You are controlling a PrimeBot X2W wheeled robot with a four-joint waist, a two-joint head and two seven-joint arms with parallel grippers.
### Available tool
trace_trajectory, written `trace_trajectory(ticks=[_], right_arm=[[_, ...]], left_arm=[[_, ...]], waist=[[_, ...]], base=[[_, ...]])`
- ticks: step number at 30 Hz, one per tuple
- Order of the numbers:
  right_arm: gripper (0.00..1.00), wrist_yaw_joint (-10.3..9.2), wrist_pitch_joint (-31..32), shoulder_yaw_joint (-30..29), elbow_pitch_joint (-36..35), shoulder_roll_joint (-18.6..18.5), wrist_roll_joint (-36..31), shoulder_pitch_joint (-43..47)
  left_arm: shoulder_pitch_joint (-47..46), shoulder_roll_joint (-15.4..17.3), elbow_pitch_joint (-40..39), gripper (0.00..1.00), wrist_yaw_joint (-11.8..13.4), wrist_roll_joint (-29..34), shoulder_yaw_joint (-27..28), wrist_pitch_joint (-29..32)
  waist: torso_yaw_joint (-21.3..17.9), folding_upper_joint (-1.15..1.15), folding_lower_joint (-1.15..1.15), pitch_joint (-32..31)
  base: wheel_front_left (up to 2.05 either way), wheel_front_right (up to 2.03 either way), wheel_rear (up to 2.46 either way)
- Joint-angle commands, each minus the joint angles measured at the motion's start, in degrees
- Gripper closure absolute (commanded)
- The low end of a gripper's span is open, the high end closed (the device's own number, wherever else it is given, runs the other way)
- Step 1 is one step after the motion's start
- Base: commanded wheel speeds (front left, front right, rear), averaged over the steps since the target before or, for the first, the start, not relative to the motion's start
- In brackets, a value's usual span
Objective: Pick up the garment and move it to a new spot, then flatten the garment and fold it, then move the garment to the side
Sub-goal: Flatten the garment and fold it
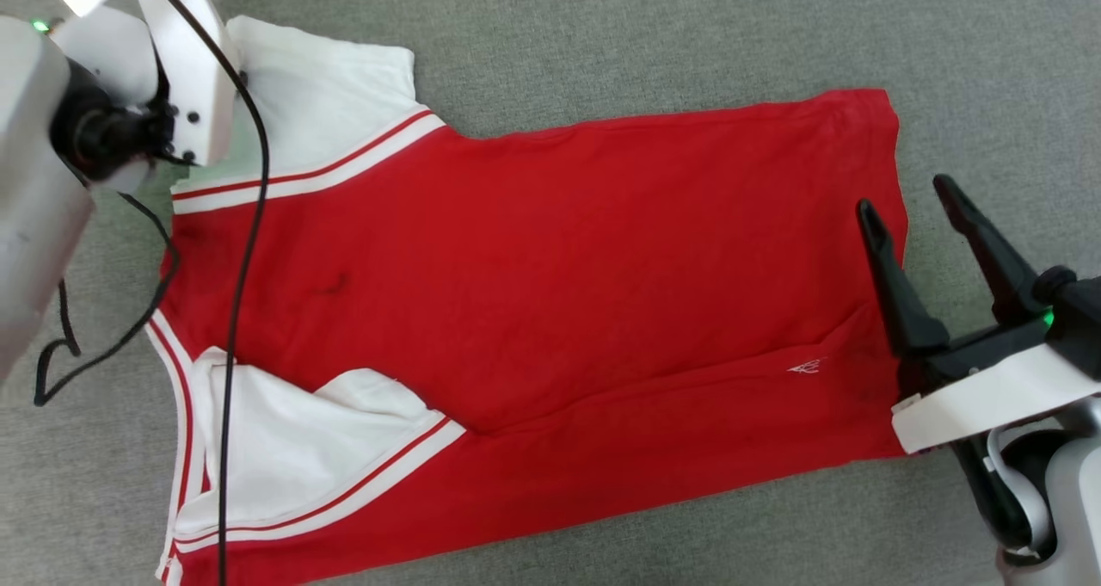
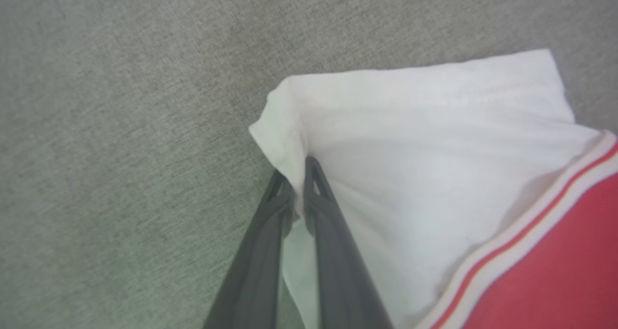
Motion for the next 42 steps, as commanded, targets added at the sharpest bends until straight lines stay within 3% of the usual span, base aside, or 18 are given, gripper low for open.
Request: trace_trajectory(ticks=[1,6,12,18,24,30,42], right_arm=[[0.00,-0.05,-0.16,-0.17,0.20,-0.46,-0.25,-0.79],[0.00,-0.05,1.20,-1.48,0.12,-3.43,-0.18,-3.85],[0.00,-0.05,7.12,-0.42,0.27,-11.05,1.49,-10.59],[0.00,-0.06,21.84,3.95,4.86,-19.35,7.67,-17.44],[0.00,-0.05,39.52,7.96,11.73,-24.44,16.42,-23.31],[0.00,-0.05,50.89,11.28,18.75,-25.35,20.41,-27.95],[0.00,-0.04,49.89,17.31,33.19,-21.54,17.36,-32.66]], left_arm=[[1.95,-0.22,0.62,1.00,-0.14,0.01,-0.66,-0.14],[1.46,-0.91,-0.94,1.00,-0.29,0.37,-0.94,-4.90],[2.64,-0.88,-5.18,1.00,-0.38,1.05,-3.06,-10.45],[3.44,-1.37,-8.65,1.00,-0.36,0.87,-4.57,-14.29],[2.66,-1.82,-11.16,1.00,-0.36,1.71,-5.59,-16.99],[1.20,-2.25,-13.43,1.00,-0.37,2.99,-6.59,-18.76],[-1.10,-3.16,-14.89,1.00,-0.37,3.93,-7.51,-20.93]], waist=[[0.33,0.00,-0.01,-0.54],[1.61,0.00,-0.01,-2.90],[3.82,0.00,-0.01,-5.84],[6.41,0.00,-0.01,-7.29],[8.33,0.00,-0.01,-7.17],[10.16,0.00,-0.01,-5.58],[13.00,0.00,-0.01,-2.00]], base=[[0.00,0.00,0.00],[0.00,0.00,0.00],[0.00,0.00,0.00],[0.00,0.00,0.00],[0.00,0.00,0.00],[0.00,0.00,0.00],[0.00,0.00,0.00]])
